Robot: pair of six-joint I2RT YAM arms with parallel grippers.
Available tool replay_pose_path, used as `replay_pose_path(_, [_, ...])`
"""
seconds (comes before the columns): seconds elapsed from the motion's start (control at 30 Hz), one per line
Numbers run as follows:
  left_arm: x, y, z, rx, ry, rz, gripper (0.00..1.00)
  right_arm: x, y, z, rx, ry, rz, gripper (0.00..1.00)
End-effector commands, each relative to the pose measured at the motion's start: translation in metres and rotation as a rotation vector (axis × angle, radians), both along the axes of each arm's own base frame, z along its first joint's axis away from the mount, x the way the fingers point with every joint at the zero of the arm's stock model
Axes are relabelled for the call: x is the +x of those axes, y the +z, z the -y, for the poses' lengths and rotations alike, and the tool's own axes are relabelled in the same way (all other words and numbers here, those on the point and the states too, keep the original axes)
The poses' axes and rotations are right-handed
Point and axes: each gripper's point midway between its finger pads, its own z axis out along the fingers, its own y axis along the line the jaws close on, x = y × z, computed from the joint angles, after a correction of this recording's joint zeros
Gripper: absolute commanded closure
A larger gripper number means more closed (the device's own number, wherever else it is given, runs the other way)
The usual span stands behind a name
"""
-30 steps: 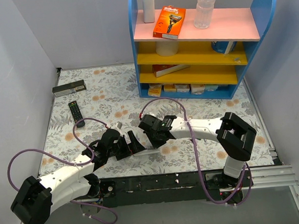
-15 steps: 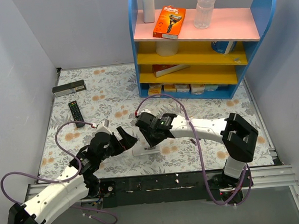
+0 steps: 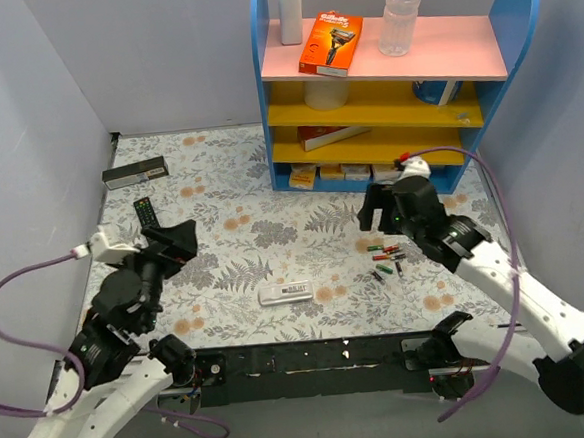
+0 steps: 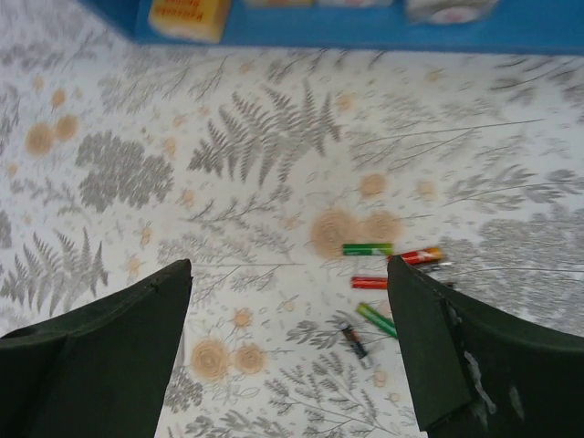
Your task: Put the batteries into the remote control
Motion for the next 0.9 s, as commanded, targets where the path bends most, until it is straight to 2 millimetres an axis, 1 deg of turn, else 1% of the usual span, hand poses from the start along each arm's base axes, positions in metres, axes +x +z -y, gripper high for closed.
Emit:
replay_pose_path(0.0, [-0.016,0.049,-0.07,0.102,0.249,0.133,0.02,0.003,0.053,0.067,-0.004,-0.22,0.226,0.05])
replay_pose_path(0.07, [-0.026,0.071,-0.085,0.057,0.289,0.202,0.02,0.0,0.068,0.091,-0.048,-0.296,0.295,0.05])
replay_pose_path(0.1, [-0.03,0.077,-0.091,0.067,0.303,0.222,0.02,-0.006,0.079,0.1,-0.034,-0.319,0.335,0.05])
replay_pose_path(0.13, [-0.032,0.084,-0.095,0.06,0.315,0.248,0.02,-0.009,0.083,0.108,-0.044,-0.35,0.358,0.05])
replay_pose_path(0.2, [-0.039,0.093,-0.104,0.092,0.331,0.281,0.02,-0.017,0.095,0.119,-0.026,-0.372,0.408,0.05])
replay_pose_path(0.27, [-0.044,0.099,-0.112,0.098,0.357,0.302,0.02,-0.023,0.097,0.128,-0.026,-0.399,0.432,0.05])
replay_pose_path(0.3, [-0.046,0.102,-0.116,0.097,0.368,0.308,0.02,-0.029,0.103,0.133,-0.005,-0.411,0.459,0.05])
replay_pose_path(0.37, [-0.049,0.105,-0.123,0.102,0.394,0.312,0.02,-0.035,0.107,0.139,0.011,-0.425,0.488,0.05])
replay_pose_path(0.43, [-0.051,0.104,-0.127,0.101,0.411,0.31,0.02,-0.039,0.11,0.143,0.009,-0.426,0.505,0.05])
replay_pose_path(0.47, [-0.051,0.102,-0.131,0.102,0.439,0.297,0.02,-0.041,0.109,0.144,0.007,-0.425,0.509,0.05])
replay_pose_path(0.6, [-0.052,0.092,-0.136,0.095,0.472,0.266,0.02,-0.047,0.11,0.149,-0.002,-0.416,0.531,0.04])
replay_pose_path(0.77, [-0.052,0.078,-0.135,0.08,0.474,0.237,0.02,-0.052,0.111,0.15,-0.015,-0.39,0.54,0.03])
replay_pose_path(0.87, [-0.052,0.074,-0.137,0.079,0.481,0.225,0.02,-0.054,0.112,0.151,-0.004,-0.389,0.548,0.03])
